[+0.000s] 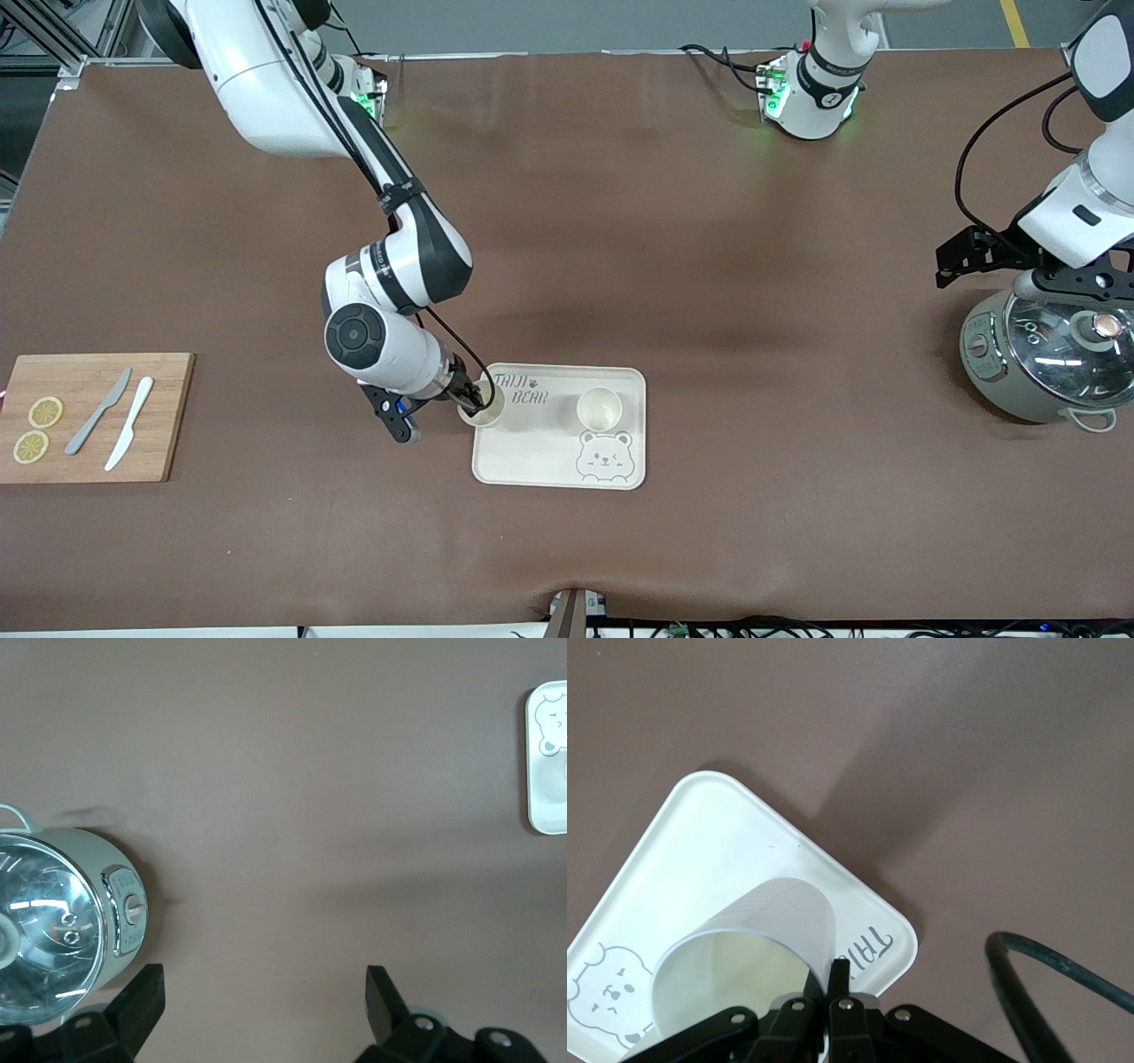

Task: Place white IKEA cup upright on tray with both arms
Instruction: 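Move the cup with the right gripper over the tray beside the first cup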

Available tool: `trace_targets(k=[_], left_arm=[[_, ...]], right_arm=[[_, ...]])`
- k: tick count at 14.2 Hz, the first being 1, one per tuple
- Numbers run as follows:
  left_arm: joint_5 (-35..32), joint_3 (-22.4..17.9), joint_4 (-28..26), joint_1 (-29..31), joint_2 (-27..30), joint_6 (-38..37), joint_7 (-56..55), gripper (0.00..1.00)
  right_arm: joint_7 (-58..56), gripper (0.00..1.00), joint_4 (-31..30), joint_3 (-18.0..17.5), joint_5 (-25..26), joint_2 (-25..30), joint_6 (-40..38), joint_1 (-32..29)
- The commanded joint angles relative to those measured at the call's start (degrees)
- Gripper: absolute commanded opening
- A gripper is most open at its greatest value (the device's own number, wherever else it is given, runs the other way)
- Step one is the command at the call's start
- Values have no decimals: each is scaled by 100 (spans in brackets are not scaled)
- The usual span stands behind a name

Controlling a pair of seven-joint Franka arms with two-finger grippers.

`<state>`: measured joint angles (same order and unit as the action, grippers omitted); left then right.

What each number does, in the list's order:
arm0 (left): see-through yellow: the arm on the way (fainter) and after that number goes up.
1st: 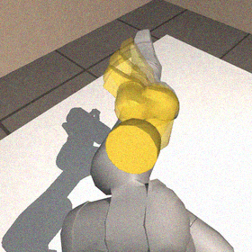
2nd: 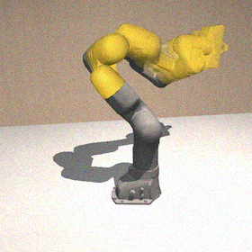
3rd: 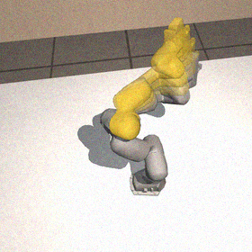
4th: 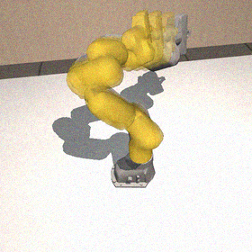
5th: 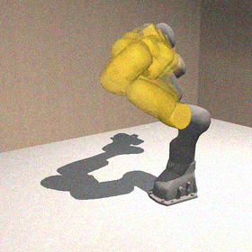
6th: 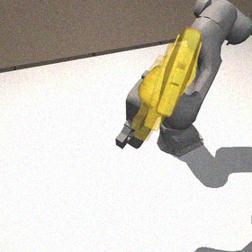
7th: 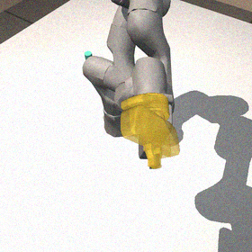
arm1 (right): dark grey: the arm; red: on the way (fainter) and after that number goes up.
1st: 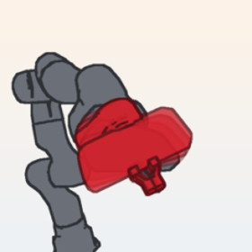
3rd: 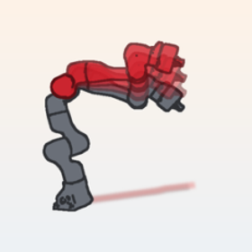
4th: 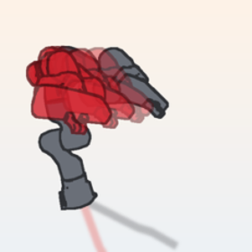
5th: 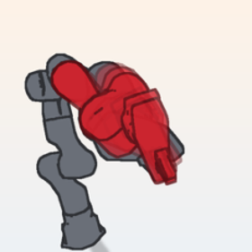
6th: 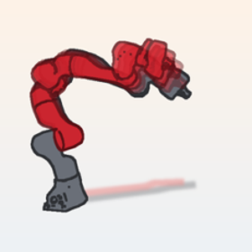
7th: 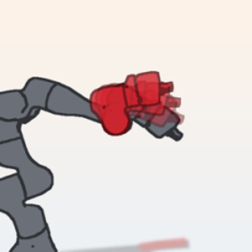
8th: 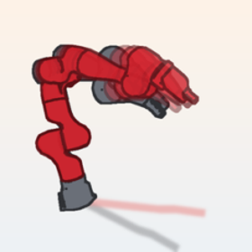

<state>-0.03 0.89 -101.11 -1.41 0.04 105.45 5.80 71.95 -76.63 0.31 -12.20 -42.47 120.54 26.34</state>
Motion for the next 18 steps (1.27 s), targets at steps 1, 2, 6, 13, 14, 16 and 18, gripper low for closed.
trace_targets(k=[1,2,6,13,14,16,18], left_arm=[[143,87,-251,114,207,133,9,100],[143,87,-251,114,207,133,9,100],[152,96,-260,211,215,133,9,100],[477,183,-190,123,198,142,-210,100],[477,236,-198,123,189,142,-220,100],[477,245,-216,123,180,203,-220,100],[477,245,-225,123,180,212,-220,100]], right_arm=[[240,0,306,49,24,-209,-48,91],[249,0,342,49,24,-270,-48,108],[328,0,562,57,42,-517,5,170],[337,0,562,57,42,-658,128,214],[337,0,553,57,42,-684,128,223],[337,0,544,57,51,-719,128,267],[337,0,535,57,51,-728,119,275]])
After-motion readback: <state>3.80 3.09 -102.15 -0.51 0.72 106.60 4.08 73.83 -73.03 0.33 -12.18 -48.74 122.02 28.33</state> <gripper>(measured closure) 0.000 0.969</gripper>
